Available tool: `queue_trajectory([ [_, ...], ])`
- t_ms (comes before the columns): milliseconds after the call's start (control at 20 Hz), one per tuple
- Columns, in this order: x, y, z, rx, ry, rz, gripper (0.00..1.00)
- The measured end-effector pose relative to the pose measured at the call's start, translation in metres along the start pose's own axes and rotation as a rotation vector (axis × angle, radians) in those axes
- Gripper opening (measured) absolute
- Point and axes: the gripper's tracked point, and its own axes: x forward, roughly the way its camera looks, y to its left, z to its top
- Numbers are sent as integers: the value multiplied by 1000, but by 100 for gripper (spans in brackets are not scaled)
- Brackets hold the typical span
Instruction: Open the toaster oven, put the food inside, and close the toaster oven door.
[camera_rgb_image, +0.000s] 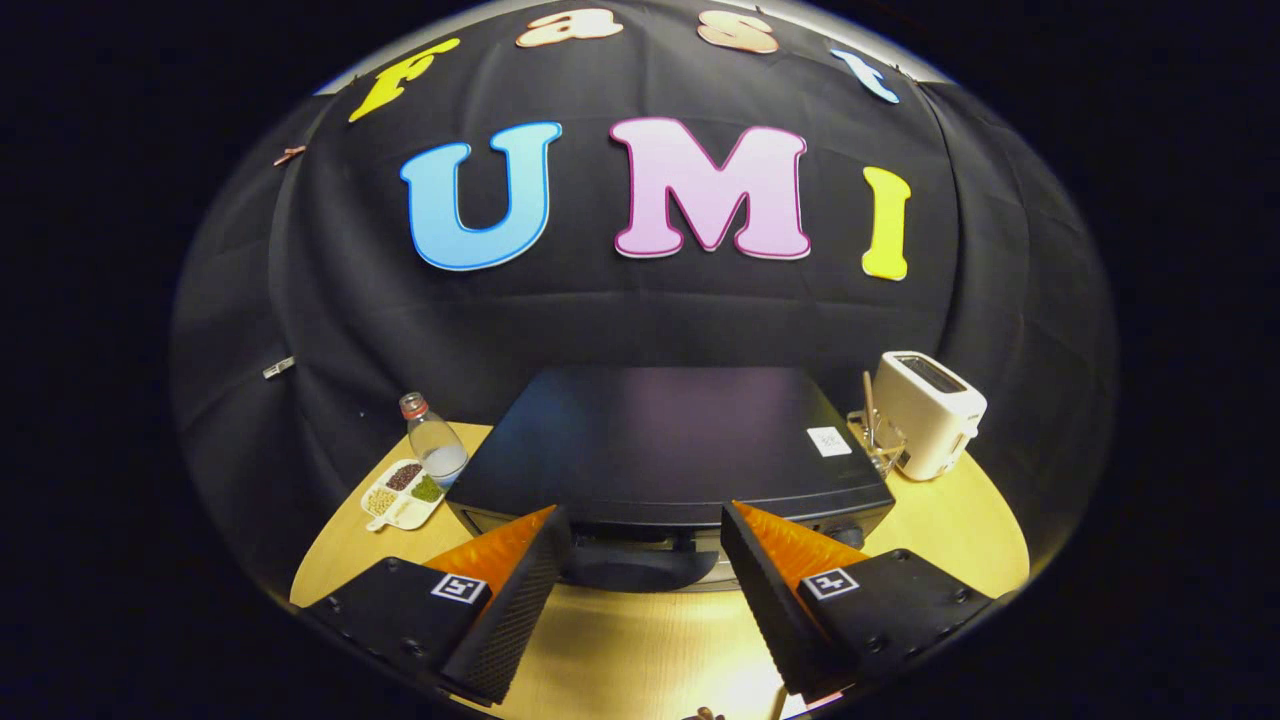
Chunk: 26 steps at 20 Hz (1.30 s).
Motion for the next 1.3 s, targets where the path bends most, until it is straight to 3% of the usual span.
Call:
queue_trajectory([
  [500,22,5,-19,-11,25,-70,99],
  [800,8,5,-30,-1,47,-52,100],
  [1050,-26,6,-70,7,114,-4,99],
  [1300,-58,2,-133,-23,278,14,97],
])
